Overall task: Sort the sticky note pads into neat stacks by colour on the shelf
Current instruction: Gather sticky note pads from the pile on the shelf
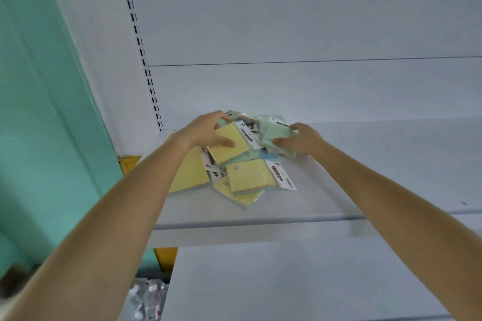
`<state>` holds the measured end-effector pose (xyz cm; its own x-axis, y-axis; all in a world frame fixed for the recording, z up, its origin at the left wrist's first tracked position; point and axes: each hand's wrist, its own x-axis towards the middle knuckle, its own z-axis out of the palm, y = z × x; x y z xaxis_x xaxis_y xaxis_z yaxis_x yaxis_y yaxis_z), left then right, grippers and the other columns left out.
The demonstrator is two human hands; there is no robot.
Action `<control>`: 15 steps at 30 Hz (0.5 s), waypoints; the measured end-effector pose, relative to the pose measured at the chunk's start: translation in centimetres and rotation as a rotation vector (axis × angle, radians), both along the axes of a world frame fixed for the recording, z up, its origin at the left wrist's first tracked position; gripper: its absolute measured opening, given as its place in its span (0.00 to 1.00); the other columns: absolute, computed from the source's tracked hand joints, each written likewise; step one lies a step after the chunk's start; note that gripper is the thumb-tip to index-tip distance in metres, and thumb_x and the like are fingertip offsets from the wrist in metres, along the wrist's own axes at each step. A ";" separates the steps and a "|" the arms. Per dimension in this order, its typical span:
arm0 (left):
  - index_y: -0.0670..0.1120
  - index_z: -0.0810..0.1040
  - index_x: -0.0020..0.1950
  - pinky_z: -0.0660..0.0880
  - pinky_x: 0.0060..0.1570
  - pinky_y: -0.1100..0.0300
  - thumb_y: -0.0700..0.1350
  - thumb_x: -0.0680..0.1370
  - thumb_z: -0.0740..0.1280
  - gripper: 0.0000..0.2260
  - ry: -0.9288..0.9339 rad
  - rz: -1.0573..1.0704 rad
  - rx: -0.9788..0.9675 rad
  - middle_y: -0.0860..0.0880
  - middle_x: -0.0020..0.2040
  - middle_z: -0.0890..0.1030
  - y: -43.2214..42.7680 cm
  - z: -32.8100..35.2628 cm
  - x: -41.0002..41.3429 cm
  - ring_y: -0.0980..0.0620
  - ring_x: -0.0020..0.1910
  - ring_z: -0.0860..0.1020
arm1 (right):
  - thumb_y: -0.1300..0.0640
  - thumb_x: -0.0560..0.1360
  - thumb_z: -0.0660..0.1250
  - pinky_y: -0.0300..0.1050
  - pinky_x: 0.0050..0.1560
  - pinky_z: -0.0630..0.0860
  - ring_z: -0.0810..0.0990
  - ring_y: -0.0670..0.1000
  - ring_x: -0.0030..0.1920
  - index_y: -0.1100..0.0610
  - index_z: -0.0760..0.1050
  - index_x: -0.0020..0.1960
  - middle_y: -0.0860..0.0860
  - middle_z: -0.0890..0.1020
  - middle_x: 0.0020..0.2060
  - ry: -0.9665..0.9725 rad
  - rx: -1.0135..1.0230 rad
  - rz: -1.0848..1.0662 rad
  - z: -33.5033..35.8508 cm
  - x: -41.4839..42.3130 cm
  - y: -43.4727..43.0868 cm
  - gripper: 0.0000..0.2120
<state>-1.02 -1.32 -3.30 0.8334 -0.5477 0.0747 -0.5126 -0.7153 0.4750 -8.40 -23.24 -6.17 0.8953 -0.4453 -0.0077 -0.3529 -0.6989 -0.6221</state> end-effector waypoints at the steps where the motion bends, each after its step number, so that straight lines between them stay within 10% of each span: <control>1: 0.49 0.65 0.70 0.67 0.52 0.60 0.49 0.70 0.73 0.31 -0.032 -0.014 -0.036 0.42 0.65 0.72 -0.3 0.3 0.0 0.48 0.55 0.72 | 0.48 0.69 0.70 0.45 0.52 0.73 0.75 0.57 0.59 0.56 0.64 0.68 0.55 0.73 0.64 -0.054 0.028 -0.006 -0.1 -0.3 -0.4 0.31; 6: 0.54 0.66 0.70 0.71 0.48 0.60 0.41 0.76 0.66 0.24 0.012 -0.040 -0.329 0.44 0.65 0.69 -3.4 1.0 -0.7 0.52 0.54 0.72 | 0.68 0.71 0.64 0.48 0.56 0.75 0.72 0.53 0.53 0.52 0.69 0.67 0.58 0.72 0.64 -0.345 0.342 -0.026 -0.8 -2.3 -4.1 0.26; 15: 0.44 0.71 0.68 0.70 0.31 0.71 0.34 0.75 0.57 0.21 0.173 0.032 -0.541 0.37 0.62 0.74 -19.6 -0.9 -6.9 0.47 0.44 0.79 | 0.69 0.74 0.61 0.57 0.67 0.70 0.72 0.56 0.65 0.57 0.67 0.69 0.54 0.71 0.68 -0.388 0.411 -0.093 -0.8 -13.0 -20.4 0.24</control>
